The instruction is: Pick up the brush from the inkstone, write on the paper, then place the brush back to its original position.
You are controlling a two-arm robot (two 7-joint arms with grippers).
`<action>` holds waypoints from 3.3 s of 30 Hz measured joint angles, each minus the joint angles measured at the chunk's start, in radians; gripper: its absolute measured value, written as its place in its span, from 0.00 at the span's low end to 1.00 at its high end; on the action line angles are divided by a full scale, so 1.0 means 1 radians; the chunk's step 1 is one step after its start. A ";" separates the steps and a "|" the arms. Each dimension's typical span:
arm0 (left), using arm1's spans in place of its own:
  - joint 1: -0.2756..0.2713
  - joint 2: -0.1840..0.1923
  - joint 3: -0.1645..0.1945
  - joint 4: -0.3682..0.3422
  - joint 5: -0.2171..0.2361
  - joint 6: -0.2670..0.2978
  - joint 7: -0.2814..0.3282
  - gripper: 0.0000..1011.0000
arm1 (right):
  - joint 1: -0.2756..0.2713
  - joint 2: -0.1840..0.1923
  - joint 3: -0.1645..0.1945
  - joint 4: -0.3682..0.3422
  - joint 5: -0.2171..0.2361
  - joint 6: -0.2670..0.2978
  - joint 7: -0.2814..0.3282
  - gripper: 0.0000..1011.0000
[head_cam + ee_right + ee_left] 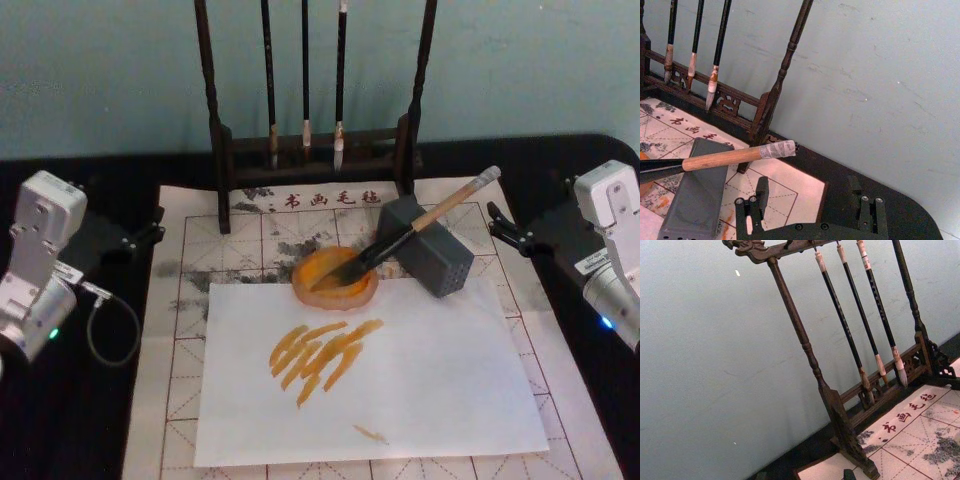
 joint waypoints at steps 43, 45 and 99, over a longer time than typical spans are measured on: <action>0.000 0.000 0.000 0.000 0.000 0.000 0.000 0.99 | 0.000 0.000 0.000 0.000 -0.001 0.000 0.000 0.99; 0.000 0.000 0.000 0.000 0.000 0.000 0.000 0.99 | 0.000 0.000 0.000 0.000 -0.001 0.000 0.000 0.99; 0.000 0.000 0.000 0.000 0.000 0.000 0.000 0.99 | -0.012 -0.163 0.220 0.097 0.744 0.286 0.514 0.99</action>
